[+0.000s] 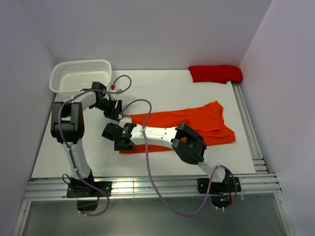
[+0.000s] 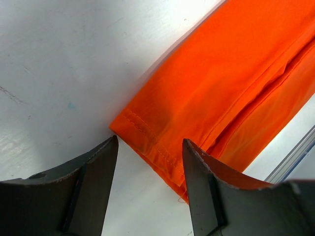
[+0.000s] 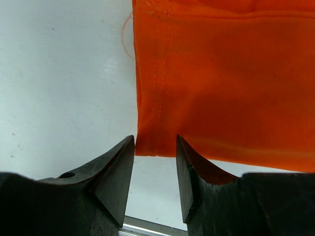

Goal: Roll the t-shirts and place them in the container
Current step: Roll the tshirt

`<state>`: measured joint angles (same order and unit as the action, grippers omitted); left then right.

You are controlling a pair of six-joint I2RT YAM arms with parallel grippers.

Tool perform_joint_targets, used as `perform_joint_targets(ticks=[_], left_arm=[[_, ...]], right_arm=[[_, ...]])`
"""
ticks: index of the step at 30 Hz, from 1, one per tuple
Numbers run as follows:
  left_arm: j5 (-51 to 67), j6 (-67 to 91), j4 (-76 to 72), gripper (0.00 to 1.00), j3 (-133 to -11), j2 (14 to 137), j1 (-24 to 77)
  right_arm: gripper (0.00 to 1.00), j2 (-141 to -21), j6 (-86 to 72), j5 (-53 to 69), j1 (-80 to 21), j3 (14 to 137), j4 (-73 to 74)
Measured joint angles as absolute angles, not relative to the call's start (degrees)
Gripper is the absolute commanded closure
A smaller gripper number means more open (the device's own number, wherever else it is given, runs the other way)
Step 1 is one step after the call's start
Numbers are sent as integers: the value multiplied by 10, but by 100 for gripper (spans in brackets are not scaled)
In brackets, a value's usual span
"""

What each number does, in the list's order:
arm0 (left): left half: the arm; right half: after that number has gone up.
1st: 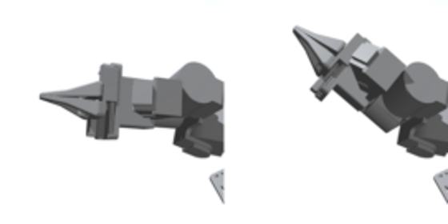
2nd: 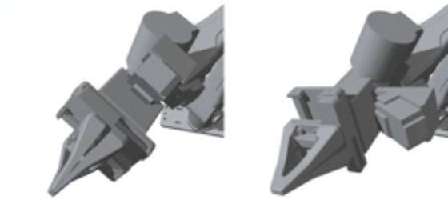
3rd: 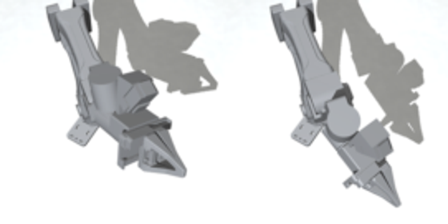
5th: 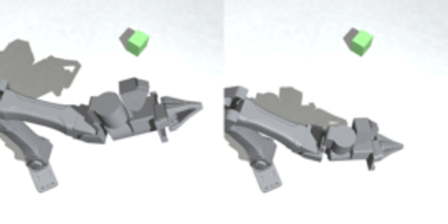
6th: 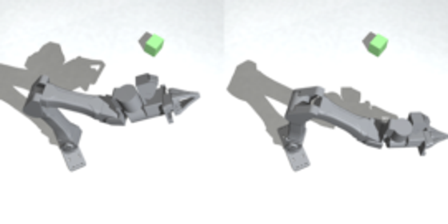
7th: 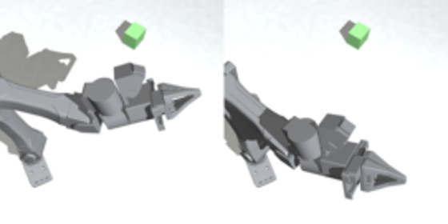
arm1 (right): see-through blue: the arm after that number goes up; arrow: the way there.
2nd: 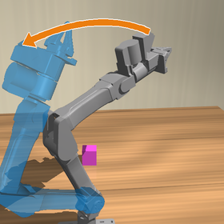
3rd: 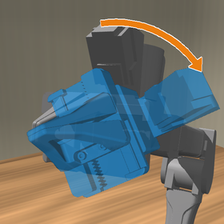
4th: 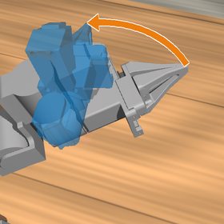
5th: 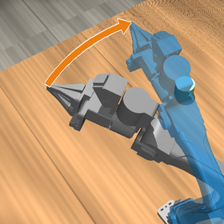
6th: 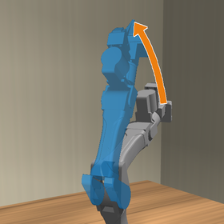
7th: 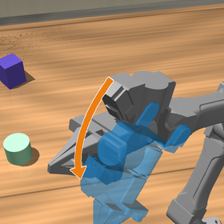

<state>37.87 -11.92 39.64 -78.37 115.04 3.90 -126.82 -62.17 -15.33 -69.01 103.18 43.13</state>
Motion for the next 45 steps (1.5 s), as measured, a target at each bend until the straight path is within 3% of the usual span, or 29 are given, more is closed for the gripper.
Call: perform_joint_targets(ticks=[7, 11, 13, 15, 16, 17, 19, 32, 45], left_arm=[[364, -105, 387, 50, -783, 1151, 44], [345, -95, 380, 67, -780, 1151, 51], [335, -91, 378, 73, -780, 1151, 55], [326, -90, 375, 83, -780, 1151, 57], [321, -88, 374, 87, -779, 1151, 58], [317, -87, 372, 95, -778, 1151, 59], [312, -81, 371, 100, -776, 1151, 61], [209, -79, 383, 100, -768, 1121, 63], [123, -61, 430, 98, -803, 1116, 88]], right_arm=[[53, -1286, -624, -149, -700, 1038, 434], [54, -1296, -626, -149, -700, 1043, 435], [59, -1299, -626, -149, -702, 1048, 436], [68, -1303, -623, -149, -703, 1053, 440], [80, -1305, -622, -148, -703, 1055, 439], [83, -1307, -620, -148, -703, 1058, 442], [89, -1310, -619, -144, -703, 1062, 442], [94, -1314, -610, -104, -703, 1060, 388], [94, -1222, -629, -48, -691, 888, 203]])
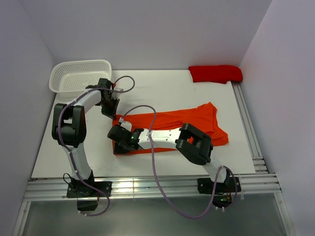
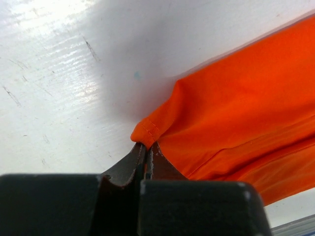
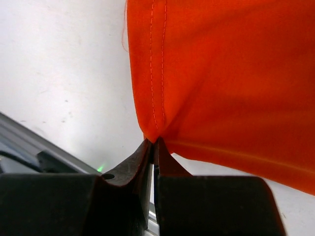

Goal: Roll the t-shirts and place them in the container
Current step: Roll the tshirt

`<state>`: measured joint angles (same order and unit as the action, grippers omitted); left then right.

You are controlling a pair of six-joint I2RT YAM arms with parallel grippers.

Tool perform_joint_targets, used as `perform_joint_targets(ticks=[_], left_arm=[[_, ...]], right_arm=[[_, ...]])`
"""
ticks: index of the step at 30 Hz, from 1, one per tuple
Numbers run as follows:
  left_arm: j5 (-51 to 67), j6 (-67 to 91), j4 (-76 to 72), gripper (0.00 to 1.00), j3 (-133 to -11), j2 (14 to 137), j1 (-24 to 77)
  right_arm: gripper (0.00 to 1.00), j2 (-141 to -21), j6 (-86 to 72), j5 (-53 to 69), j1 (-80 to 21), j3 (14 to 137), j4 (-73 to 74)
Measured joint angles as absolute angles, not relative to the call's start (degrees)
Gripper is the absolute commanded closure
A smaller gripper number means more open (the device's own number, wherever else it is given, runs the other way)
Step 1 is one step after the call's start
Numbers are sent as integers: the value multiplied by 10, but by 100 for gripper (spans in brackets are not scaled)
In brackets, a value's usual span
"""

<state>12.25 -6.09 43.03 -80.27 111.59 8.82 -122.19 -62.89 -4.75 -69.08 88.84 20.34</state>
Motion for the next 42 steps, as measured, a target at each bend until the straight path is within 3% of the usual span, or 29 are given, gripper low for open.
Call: perform_joint_targets(ticks=[10, 27, 37, 42], left_arm=[[77, -43, 449, 86, -841, 1116, 126], [51, -36, 462, 82, -887, 1153, 165], [49, -34, 465, 71, -894, 1155, 172], [52, -34, 466, 79, -894, 1154, 173]], right_arm=[[94, -1163, -663, -10, -667, 779, 71], [96, -1119, -737, 30, -638, 607, -129], [97, -1087, -756, 33, -633, 561, -208], [97, -1086, -760, 35, -633, 550, -228]])
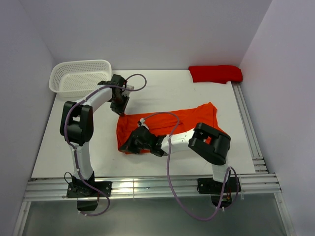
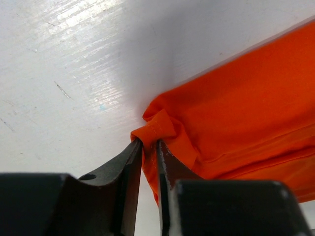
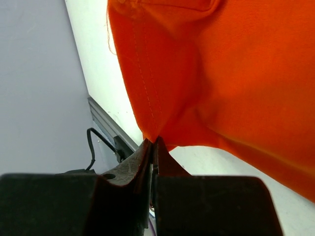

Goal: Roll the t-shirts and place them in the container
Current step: Roll the tshirt

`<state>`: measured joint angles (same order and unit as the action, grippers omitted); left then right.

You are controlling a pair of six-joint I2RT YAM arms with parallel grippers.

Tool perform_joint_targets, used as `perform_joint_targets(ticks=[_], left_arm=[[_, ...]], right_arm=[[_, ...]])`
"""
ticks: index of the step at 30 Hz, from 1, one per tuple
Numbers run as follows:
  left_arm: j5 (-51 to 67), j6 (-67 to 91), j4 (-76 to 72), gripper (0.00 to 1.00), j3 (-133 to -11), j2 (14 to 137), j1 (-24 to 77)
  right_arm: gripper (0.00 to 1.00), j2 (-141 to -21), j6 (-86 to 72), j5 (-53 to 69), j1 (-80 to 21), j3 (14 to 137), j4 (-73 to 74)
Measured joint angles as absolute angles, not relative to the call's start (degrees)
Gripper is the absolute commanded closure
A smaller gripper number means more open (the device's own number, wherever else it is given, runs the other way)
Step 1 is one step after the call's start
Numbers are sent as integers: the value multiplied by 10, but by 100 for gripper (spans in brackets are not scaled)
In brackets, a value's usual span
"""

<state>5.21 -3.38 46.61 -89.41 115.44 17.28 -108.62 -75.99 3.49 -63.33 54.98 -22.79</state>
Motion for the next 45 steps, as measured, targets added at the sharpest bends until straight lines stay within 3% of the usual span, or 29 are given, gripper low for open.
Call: perform_joint_targets(ticks=[4, 8, 18, 33, 45], left_arm=[[58, -34, 472, 84, -899, 1153, 174], [62, -33, 475, 96, -900, 1149, 175], [53, -40, 478, 100, -891, 1110, 176], [16, -44, 481, 93, -871, 1117, 181], [6, -38, 488, 87, -898, 1151, 210]], right_arm=[[97, -1081, -761, 35, -633, 538, -232], [97, -1074, -762, 35, -631, 535, -232], [97, -1071, -750, 43, -630, 575, -204], [97, -1079, -736, 44, -630, 604, -181], [98, -1054, -754, 24, -625, 507, -220]])
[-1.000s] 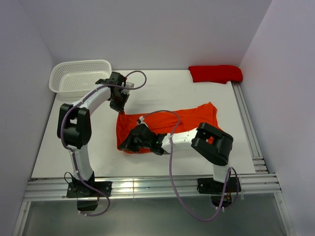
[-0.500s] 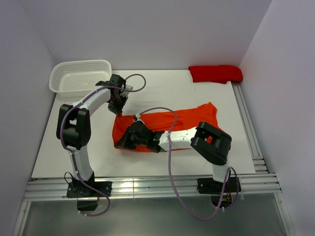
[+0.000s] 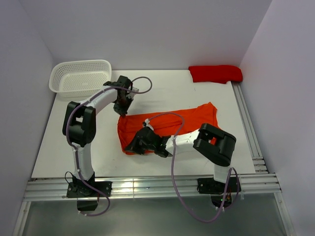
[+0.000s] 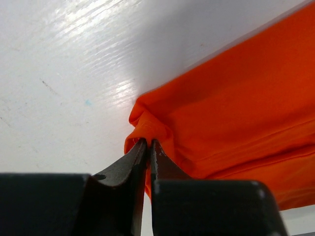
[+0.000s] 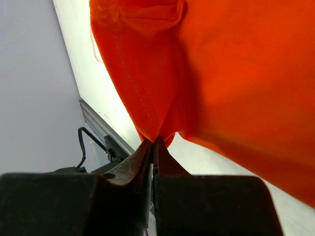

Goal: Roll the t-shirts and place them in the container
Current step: Roll the tshirt

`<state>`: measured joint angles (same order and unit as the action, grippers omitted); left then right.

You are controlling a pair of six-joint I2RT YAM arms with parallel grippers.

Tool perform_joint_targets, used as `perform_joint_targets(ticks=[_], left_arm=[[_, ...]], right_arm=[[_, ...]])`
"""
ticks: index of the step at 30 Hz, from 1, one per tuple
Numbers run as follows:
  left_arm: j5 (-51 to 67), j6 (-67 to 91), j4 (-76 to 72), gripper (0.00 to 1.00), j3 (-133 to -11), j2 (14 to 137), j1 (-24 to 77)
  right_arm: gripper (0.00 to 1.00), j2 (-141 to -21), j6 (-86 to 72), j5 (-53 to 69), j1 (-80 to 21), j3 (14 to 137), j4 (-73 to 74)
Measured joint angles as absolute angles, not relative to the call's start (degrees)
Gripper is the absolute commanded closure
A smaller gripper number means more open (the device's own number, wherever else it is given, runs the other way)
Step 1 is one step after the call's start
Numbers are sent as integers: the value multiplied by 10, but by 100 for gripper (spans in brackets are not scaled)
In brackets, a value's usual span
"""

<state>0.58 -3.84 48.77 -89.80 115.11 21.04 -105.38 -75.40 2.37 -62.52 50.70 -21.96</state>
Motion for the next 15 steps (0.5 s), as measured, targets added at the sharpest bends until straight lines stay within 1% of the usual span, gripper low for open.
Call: perform_joint_targets(ticks=[2, 7, 8, 9, 15], left_arm=[[4, -37, 488, 86, -904, 1156, 216], [-4, -36, 488, 80, -910, 1161, 231], [-4, -36, 488, 75, -910, 1161, 233], [-5, -35, 488, 72, -910, 1161, 235], [-3, -34, 483, 59, -910, 1161, 242]], right_arm=[[98, -1044, -757, 21, -625, 492, -229], [98, -1028, -769, 11, -624, 463, -254], [98, -1028, -770, 9, -624, 458, -260], [98, -1028, -772, 8, -624, 453, -265], [98, -1028, -787, -1, -624, 420, -286]])
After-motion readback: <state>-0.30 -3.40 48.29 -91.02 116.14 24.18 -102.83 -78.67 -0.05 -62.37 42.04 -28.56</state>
